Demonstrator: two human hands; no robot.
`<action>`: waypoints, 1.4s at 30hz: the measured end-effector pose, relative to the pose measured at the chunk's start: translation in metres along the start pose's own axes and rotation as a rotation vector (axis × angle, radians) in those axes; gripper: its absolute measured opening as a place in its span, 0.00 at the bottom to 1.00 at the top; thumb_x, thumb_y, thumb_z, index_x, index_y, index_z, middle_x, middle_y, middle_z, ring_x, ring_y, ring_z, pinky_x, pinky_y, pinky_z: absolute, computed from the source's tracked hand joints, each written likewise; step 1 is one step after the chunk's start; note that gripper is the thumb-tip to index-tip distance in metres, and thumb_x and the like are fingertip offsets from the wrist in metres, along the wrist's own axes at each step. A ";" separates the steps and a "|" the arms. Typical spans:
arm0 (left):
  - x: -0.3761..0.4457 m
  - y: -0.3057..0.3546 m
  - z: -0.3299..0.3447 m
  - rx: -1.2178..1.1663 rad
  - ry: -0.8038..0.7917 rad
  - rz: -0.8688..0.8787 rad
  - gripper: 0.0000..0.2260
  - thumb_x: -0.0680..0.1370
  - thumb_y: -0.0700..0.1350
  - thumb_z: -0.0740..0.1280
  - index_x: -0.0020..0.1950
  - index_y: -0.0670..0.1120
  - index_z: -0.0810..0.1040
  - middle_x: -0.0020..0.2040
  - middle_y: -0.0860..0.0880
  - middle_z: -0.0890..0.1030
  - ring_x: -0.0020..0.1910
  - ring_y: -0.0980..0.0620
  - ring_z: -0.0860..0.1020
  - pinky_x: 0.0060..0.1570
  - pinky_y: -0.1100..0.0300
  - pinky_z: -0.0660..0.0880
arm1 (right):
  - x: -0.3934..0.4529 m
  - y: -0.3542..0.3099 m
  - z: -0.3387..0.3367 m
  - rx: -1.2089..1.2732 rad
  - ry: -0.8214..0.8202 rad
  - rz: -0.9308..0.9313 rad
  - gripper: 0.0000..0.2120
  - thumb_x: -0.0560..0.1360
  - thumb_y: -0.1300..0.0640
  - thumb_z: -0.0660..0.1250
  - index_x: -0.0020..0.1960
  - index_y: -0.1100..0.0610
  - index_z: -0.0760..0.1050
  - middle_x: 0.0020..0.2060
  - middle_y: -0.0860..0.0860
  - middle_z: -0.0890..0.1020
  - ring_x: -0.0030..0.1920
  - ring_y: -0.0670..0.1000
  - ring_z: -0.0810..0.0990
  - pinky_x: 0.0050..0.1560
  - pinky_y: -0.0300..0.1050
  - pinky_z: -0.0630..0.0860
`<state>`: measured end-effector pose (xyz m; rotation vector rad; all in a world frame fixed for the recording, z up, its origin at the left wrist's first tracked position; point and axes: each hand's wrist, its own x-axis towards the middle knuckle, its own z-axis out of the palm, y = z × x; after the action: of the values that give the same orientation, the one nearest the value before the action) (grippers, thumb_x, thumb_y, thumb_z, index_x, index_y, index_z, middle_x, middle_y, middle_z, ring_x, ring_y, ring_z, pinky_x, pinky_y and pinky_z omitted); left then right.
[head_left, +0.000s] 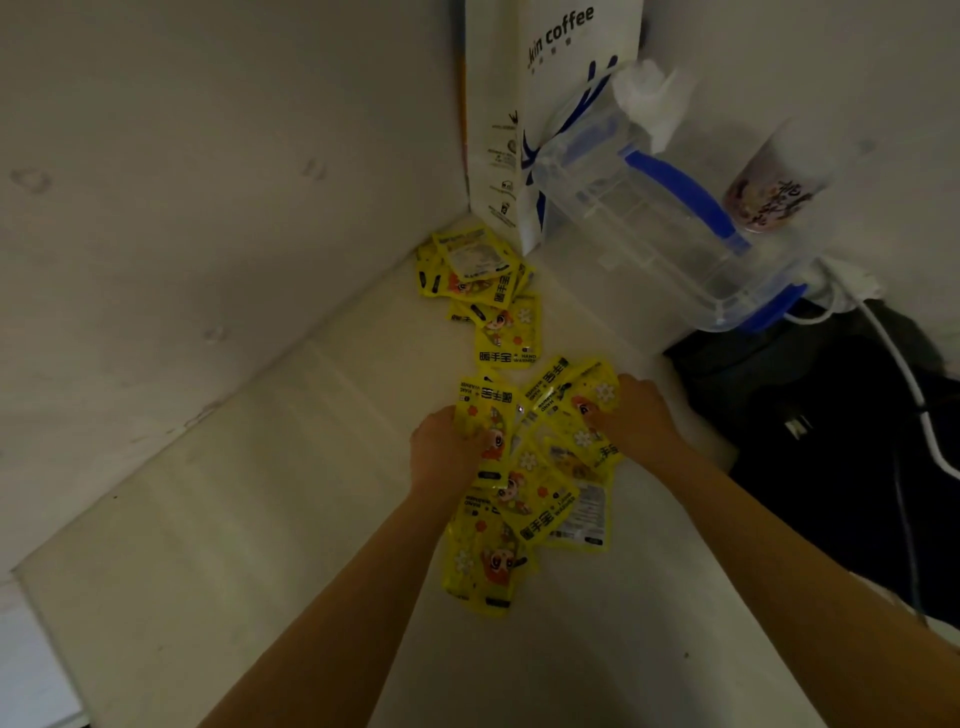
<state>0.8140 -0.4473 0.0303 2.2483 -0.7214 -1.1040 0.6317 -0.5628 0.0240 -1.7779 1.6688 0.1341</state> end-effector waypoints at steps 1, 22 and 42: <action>0.000 0.000 0.001 0.003 0.005 0.001 0.10 0.73 0.46 0.72 0.50 0.43 0.80 0.44 0.48 0.82 0.42 0.50 0.78 0.41 0.60 0.72 | 0.001 0.000 0.001 0.003 0.006 0.000 0.24 0.73 0.50 0.69 0.61 0.64 0.69 0.59 0.63 0.72 0.56 0.62 0.75 0.46 0.43 0.67; -0.038 0.003 -0.017 -0.444 0.070 -0.053 0.07 0.69 0.43 0.76 0.46 0.49 0.83 0.41 0.49 0.85 0.39 0.50 0.85 0.38 0.54 0.82 | -0.033 0.006 -0.020 0.382 0.001 -0.032 0.18 0.71 0.57 0.72 0.56 0.63 0.72 0.51 0.58 0.80 0.52 0.57 0.79 0.48 0.51 0.78; -0.154 -0.110 -0.054 -0.556 -0.171 0.012 0.05 0.71 0.38 0.73 0.47 0.44 0.83 0.40 0.45 0.86 0.38 0.46 0.85 0.34 0.54 0.80 | -0.244 0.038 0.087 0.819 0.193 0.269 0.19 0.67 0.49 0.75 0.55 0.53 0.76 0.49 0.53 0.84 0.48 0.56 0.83 0.50 0.59 0.81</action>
<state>0.8031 -0.2543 0.0691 1.6938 -0.4202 -1.3118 0.5879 -0.3081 0.0674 -0.9701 1.7346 -0.5459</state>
